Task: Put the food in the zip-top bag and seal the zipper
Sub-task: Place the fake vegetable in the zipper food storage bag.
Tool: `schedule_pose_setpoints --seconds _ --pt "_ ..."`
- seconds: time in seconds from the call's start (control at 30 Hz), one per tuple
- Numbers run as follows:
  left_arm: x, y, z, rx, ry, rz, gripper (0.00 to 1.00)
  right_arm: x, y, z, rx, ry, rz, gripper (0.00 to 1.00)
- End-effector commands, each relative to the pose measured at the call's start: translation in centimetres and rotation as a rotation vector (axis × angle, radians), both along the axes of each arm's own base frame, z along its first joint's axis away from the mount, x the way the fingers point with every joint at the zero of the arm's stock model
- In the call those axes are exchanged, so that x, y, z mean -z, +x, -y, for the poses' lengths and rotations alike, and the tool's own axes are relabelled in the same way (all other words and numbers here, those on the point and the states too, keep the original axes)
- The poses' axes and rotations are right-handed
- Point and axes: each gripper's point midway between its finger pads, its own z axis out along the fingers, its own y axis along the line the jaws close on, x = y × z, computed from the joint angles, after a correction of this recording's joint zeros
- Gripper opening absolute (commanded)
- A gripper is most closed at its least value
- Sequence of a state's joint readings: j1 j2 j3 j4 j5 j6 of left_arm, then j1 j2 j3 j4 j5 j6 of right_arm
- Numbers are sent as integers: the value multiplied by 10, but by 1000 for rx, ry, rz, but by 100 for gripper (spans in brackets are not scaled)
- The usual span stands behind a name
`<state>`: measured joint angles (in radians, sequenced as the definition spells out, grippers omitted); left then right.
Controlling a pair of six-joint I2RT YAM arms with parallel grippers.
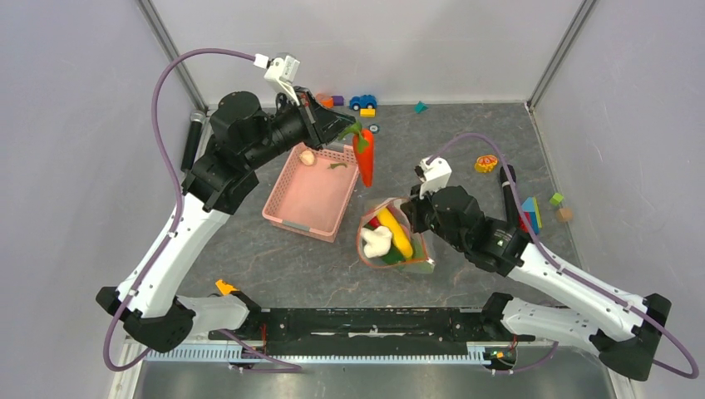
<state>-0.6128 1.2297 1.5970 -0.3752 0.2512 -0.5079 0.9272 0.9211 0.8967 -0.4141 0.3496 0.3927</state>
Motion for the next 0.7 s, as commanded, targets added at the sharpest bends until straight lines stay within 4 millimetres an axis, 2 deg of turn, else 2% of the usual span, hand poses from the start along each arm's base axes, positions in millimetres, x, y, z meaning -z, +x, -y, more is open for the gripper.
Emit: schedule_pose_setpoints --seconds 0.0,0.2,0.4,0.5,0.67 --pt "-46 -27 2 86 -88 96 2 -44 12 -21 -13 143 44 1" --pt "-59 -37 0 108 -102 130 2 -43 24 -33 -43 176 10 1" --pt "-62 -64 4 201 -141 145 2 -30 45 -34 -32 188 -28 0" --pt "-59 -70 9 232 -145 142 2 -26 52 -39 -59 220 -56 0" --pt "-39 -68 24 257 -137 91 2 -24 56 -42 -86 261 -78 0"
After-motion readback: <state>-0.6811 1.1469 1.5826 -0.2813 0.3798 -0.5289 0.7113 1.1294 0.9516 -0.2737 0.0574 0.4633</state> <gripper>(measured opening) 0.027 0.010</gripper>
